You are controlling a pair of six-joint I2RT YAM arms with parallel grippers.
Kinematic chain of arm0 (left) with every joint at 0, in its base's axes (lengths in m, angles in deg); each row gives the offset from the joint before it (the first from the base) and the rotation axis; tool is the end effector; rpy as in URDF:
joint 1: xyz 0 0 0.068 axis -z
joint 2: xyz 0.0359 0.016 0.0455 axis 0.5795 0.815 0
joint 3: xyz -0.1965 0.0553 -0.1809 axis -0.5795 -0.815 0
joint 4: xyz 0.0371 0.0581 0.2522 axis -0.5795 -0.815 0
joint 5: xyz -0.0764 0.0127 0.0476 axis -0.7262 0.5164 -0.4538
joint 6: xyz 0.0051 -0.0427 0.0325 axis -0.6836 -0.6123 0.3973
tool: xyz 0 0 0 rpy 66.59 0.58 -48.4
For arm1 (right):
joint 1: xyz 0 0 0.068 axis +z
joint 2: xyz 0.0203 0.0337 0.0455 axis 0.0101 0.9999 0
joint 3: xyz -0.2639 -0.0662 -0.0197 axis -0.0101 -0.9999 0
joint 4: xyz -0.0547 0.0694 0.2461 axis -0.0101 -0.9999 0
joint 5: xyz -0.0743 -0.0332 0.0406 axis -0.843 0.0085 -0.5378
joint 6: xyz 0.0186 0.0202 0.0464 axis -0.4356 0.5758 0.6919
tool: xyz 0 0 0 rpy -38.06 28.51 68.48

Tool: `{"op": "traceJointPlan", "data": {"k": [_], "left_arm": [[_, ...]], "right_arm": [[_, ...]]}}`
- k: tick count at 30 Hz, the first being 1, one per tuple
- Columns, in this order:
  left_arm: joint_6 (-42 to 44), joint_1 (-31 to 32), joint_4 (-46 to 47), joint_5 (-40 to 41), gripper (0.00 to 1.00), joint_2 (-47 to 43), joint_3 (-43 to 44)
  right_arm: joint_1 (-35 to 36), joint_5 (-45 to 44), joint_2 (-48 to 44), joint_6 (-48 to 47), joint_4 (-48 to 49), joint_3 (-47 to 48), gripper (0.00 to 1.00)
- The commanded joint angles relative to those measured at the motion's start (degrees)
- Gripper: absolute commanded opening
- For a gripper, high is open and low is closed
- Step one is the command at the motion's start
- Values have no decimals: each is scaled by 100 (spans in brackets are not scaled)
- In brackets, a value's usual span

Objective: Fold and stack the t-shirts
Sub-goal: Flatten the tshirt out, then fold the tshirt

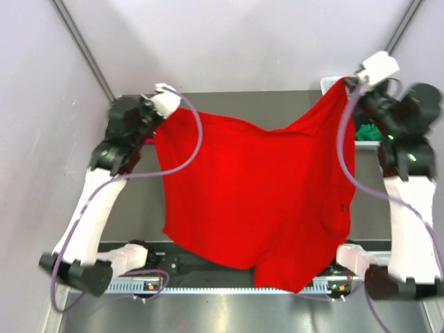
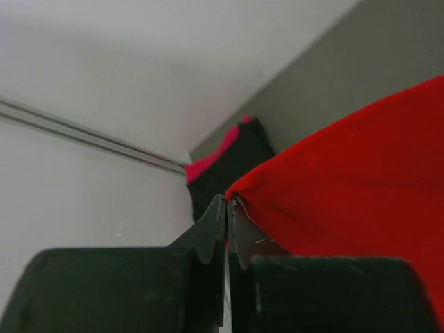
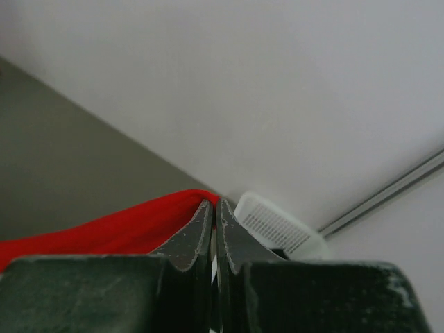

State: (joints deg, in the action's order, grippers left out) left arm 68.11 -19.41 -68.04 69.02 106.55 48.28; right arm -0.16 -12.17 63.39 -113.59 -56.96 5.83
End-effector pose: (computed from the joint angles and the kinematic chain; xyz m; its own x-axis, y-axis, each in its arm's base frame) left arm 0.2143 -0.0580 0.4670 -0.0104 0.6382 -0.7698 0.2405 0.7488 0.6176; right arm 0.1684 0.0115 0.5337 0.2781 -0.3797 -0.8823 -0.2809 0.8463 -0.4527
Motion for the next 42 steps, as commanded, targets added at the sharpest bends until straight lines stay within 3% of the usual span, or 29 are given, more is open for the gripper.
{"op": "traceJointPlan", "data": {"k": [1, 5, 10, 13, 21, 32, 39, 42], "left_arm": [[328, -89, 793, 83, 0, 455, -635], [355, -221, 1181, 118, 0, 1752, -620], [381, -353, 1454, 66, 0, 3073, -164], [417, -475, 1515, 144, 0, 3969, 153], [416, -669, 1743, 452, 0, 5307, 971], [574, -819, 1841, 768, 0, 6617, 2517], [601, -889, 1674, 900, 0, 7338, 3870], [575, -880, 1621, 883, 0, 7417, 3960]], "right_arm": [[29, -26, 512, -573, 795, -626, 0], [29, -53, 1548, -943, 1069, -918, 0], [29, -44, 3490, -1031, 1167, -260, 0], [29, -88, 4981, -926, 764, 958, 0], [249, -369, 7102, -601, 551, 3290, 0], [609, -1045, 7843, -487, 1956, 3862, 0], [618, -1310, 8037, -741, 2239, 4030, 0], [618, -1327, 8090, -794, 2239, 4048, 0]]}}
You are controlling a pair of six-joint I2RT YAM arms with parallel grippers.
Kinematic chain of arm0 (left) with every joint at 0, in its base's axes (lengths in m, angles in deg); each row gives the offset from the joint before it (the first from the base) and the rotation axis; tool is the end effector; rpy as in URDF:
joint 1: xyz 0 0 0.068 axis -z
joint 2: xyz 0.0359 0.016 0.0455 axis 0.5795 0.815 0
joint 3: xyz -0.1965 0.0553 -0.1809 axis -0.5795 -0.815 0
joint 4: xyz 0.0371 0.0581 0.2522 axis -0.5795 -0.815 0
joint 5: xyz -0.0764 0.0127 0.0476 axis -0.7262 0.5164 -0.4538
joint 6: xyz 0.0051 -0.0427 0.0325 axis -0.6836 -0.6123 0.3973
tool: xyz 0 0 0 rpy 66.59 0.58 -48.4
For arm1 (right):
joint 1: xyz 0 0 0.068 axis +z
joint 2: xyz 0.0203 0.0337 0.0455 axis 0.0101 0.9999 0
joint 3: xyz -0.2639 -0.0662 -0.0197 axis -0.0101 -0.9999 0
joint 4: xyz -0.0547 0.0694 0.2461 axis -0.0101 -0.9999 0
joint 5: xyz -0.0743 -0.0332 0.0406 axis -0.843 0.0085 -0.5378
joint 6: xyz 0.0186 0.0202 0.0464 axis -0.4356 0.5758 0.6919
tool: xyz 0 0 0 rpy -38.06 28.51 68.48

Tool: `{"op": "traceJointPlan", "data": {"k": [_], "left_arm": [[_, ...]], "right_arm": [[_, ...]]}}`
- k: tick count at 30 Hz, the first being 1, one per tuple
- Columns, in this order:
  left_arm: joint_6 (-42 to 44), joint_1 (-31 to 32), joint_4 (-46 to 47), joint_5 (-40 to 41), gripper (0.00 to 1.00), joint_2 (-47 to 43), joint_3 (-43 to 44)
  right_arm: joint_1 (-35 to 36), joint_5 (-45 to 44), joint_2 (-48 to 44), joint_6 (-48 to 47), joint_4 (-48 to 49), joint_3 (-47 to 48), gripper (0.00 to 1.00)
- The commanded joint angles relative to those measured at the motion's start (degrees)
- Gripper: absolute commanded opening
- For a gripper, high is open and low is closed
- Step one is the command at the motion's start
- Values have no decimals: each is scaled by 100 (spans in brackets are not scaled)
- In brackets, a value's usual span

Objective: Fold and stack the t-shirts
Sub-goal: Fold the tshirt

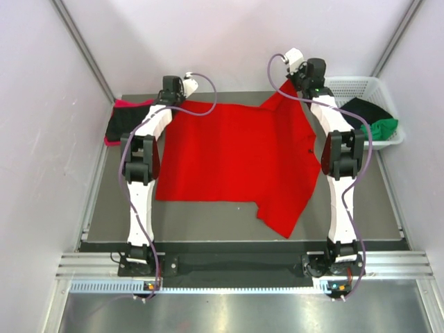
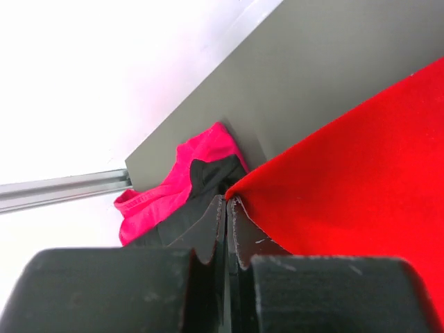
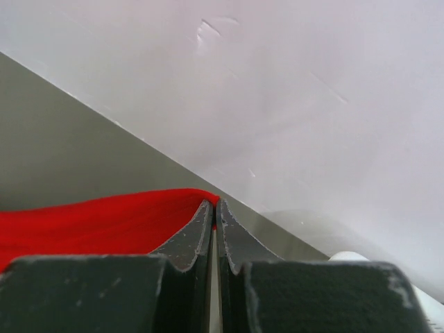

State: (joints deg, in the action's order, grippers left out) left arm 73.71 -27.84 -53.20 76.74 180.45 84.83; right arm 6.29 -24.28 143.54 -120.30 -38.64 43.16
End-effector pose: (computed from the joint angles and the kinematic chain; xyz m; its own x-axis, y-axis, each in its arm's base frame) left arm 0.5534 -0.0654 0.2142 -0.4238 0.7316 -0.5339 0.3129 0.6715 0.6717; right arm 0.5731 0.0638 0.2650 -0.1031 -0.5156 -0.8506 -0.3789 0.8110 -0.4457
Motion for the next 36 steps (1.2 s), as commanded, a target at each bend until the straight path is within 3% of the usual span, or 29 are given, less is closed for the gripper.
{"op": "traceJointPlan", "data": {"k": [1, 8, 22, 36], "left_arm": [[7, -37, 120, 111, 0, 19, 297], [-301, -28, -82, -90, 0, -446, -28], [-398, 60, -206, -398, 0, -1519, -1109], [-328, 51, 22, -451, 0, -2600, -2875]], "right_arm": [[-27, -125, 75, -132, 398, 324, 0], [-18, 111, -345, -97, -128, 79, 0], [9, 235, -2121, -545, -296, -2267, 0], [9, 279, -3484, -422, -788, -3630, 0]]}}
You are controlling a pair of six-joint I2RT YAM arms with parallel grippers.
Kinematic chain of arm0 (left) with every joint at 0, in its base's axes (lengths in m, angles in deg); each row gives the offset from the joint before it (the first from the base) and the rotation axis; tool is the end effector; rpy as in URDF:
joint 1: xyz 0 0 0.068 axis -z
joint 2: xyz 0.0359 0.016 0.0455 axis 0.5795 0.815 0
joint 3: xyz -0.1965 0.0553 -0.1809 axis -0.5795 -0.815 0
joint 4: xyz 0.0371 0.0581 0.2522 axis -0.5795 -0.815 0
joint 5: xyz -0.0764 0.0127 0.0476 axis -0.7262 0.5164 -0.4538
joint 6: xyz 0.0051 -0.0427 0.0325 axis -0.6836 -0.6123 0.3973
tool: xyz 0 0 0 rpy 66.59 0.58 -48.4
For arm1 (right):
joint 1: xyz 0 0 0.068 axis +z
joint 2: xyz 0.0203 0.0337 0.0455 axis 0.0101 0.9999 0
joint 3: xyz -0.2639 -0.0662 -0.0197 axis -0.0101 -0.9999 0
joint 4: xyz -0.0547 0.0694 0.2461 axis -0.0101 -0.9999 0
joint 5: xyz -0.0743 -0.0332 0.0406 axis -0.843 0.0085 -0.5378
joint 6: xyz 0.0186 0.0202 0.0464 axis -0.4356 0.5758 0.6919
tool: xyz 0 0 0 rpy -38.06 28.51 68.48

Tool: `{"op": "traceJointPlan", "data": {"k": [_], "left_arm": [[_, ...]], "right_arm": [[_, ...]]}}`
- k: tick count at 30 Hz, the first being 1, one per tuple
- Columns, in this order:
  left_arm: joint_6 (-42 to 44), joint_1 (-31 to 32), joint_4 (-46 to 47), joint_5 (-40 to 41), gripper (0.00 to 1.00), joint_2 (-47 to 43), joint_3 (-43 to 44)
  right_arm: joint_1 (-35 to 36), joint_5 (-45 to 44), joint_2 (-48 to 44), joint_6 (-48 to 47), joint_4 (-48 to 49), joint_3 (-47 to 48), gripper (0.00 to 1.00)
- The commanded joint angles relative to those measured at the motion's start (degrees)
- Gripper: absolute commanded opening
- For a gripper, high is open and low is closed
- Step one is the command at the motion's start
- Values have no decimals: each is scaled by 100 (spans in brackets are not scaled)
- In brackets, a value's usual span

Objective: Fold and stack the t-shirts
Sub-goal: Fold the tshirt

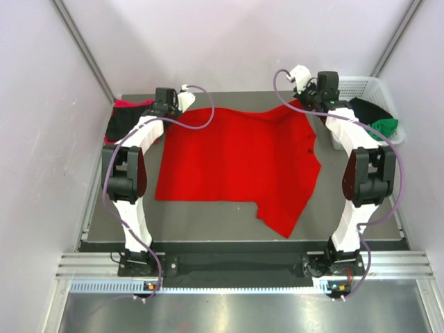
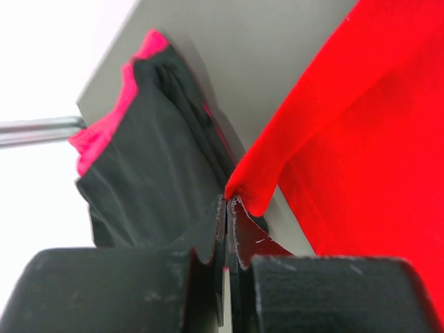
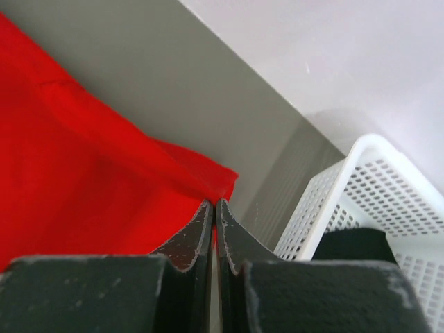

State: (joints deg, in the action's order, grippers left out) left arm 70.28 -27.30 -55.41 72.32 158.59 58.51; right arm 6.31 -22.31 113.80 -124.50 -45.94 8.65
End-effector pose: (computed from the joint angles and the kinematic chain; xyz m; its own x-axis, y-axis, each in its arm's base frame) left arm 0.4633 -0.0606 0.2433 -0.4586 0.7072 -0.5382 0.4124 0.7058 0.5760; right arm 0.4527 0.0532 0.2995 -0.2252 -0.5848 -0.7793 -0.5079 0.7530 -0.4183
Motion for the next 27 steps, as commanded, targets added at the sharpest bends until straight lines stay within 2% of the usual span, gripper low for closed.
{"op": "traceJointPlan", "data": {"k": [1, 27], "left_arm": [[50, -3, 278, 16, 0, -441, -297], [60, -188, 243, 52, 0, -810, -1026]], "right_arm": [[-2, 82, -571, 7, -110, -241, 0], [-73, 311, -2083, 534, -937, -1621, 0]]}}
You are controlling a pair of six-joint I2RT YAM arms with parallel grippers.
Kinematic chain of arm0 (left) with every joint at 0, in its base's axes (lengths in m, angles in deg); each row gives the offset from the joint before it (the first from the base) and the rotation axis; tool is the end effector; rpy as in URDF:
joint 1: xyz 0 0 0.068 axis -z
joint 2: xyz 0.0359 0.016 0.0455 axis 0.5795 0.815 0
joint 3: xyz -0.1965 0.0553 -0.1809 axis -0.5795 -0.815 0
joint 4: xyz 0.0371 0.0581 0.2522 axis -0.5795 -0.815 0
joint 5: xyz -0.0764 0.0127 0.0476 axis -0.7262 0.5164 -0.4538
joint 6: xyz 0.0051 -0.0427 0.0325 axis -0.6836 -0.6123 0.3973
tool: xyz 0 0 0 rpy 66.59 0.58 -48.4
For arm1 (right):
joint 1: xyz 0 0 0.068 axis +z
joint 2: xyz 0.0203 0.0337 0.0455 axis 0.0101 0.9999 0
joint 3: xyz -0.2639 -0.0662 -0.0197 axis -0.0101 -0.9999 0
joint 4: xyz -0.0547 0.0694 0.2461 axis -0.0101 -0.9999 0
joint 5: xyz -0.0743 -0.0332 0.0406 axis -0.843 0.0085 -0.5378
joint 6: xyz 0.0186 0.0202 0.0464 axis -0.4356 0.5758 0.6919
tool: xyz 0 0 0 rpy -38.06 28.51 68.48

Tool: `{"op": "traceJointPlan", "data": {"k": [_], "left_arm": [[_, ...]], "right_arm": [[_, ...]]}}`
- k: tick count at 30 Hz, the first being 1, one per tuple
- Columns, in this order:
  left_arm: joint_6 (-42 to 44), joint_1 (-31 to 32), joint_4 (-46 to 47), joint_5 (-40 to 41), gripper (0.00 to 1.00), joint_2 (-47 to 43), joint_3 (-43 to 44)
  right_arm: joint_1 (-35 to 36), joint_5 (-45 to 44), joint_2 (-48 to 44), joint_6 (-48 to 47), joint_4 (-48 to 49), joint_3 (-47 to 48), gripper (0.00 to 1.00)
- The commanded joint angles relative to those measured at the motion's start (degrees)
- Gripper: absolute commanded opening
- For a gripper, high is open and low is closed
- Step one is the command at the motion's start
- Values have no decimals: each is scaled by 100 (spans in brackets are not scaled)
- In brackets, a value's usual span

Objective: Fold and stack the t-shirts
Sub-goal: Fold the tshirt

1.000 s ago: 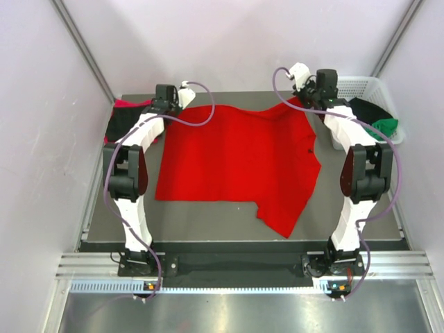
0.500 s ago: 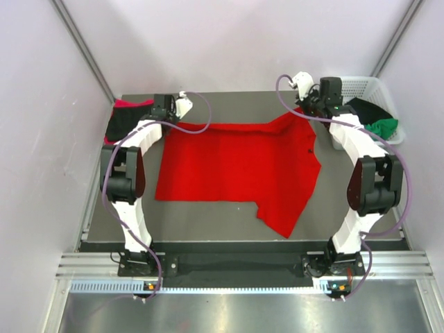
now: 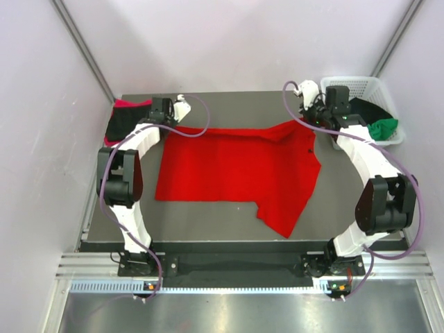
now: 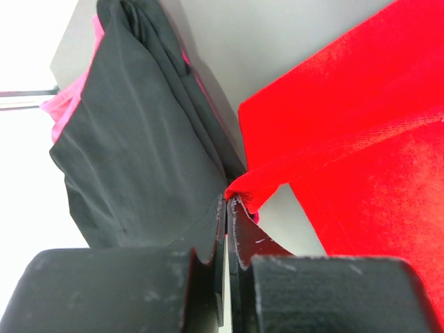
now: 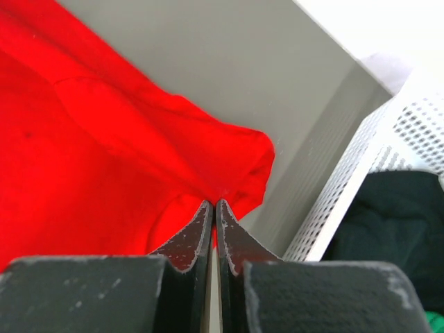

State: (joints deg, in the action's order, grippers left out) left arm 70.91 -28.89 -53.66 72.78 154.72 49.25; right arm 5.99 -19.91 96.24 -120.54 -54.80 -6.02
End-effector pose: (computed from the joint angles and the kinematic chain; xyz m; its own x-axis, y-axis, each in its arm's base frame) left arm 0.4392 -0.0445 0.2219 -0.5100 0.7053 -0.4923 0.4294 0.7047 0.5648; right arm 0.3681 0.0441 0.3178 -0.3278 -0.5309 -0.7814 -0.5500 0.7798 -0.2991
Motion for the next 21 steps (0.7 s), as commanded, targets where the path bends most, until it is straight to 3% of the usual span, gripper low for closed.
{"op": "traceJointPlan", "data": {"k": [1, 21], "left_arm": [[-4, -28, 69, -3, 0, -458, -204], [-65, -20, -195, -275, 0, -766, -794]], "right_arm": [[-40, 71, -372, 173, -52, -207, 0], [-49, 27, -706, 288, -184, -990, 0]]}}
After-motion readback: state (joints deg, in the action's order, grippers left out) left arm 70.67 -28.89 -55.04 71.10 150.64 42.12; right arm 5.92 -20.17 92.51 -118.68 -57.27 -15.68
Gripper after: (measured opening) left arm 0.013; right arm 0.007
